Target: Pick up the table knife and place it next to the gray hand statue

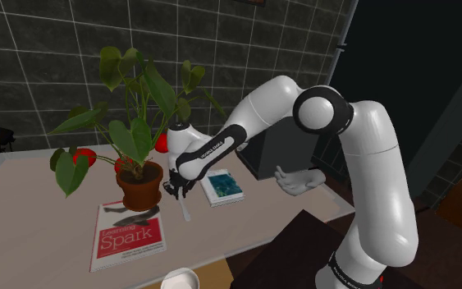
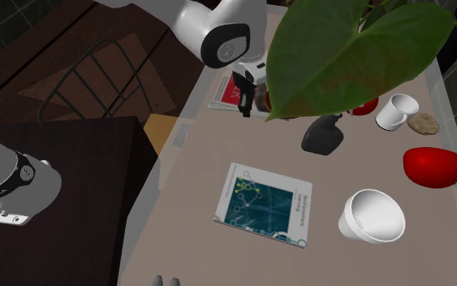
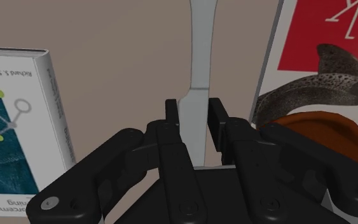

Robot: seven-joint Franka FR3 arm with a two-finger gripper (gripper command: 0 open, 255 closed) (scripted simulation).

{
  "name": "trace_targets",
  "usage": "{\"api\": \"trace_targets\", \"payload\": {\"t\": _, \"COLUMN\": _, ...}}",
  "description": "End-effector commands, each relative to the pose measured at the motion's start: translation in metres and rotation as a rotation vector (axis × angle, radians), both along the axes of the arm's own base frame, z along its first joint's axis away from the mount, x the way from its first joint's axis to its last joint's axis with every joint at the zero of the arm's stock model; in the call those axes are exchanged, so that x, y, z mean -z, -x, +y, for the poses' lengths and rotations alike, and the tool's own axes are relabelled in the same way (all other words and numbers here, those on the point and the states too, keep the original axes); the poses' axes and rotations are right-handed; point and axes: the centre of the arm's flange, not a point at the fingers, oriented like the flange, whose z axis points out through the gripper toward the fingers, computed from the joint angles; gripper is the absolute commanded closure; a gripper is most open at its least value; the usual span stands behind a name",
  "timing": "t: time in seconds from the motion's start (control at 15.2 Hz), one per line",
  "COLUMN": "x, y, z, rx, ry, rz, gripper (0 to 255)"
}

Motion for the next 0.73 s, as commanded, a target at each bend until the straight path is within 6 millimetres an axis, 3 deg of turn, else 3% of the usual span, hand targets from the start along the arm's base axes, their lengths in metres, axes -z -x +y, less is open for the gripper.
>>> {"api": "trace_targets", "payload": {"t": 0.0, "x": -0.011, "y": 0.000, "z": 0.000, "rx": 0.000, "ry": 0.000, "rz": 0.000, "gripper": 255}}
{"api": "trace_targets", "payload": {"t": 0.66, "x": -0.064, "y": 0.000, "z": 0.000, "rx": 0.000, "ry": 0.000, "rz": 0.000, "gripper": 255}}
